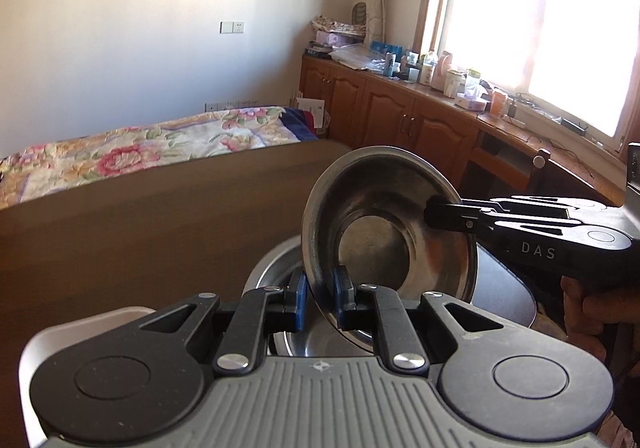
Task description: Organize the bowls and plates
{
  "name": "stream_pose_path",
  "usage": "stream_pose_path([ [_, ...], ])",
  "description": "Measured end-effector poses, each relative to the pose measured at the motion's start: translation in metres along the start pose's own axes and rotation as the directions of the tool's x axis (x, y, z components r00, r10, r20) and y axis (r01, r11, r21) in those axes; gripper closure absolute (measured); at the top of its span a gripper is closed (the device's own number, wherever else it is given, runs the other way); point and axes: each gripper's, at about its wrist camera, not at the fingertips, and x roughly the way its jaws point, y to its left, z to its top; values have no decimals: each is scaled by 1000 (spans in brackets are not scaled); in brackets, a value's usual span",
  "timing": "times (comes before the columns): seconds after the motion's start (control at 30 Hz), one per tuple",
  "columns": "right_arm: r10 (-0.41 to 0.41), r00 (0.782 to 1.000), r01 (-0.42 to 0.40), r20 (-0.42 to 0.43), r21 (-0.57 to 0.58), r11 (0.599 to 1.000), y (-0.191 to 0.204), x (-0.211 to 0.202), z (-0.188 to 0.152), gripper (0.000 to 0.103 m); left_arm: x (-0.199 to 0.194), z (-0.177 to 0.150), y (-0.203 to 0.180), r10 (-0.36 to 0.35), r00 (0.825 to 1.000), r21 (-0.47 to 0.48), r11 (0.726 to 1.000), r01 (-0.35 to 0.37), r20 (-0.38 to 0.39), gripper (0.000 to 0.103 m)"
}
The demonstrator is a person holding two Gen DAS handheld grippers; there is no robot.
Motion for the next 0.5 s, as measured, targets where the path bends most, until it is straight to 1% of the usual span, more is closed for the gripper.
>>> stream_pose_path([
  [0.17, 4, 1000, -4, -23, -18, 1000, 6, 0, -9, 89, -1, -10, -1, 13, 1000, 1, 1000, -13, -9, 88],
  [0.33, 10, 999, -10, -46, -14, 1000, 8, 6, -16, 89, 4, -19, -2, 36, 999, 14, 999, -36, -26, 88],
  [0.5, 16, 998, -17, -62, -13, 1000, 10, 10, -21, 89, 4, -25, 3, 45, 999, 9, 999, -45, -26, 88],
])
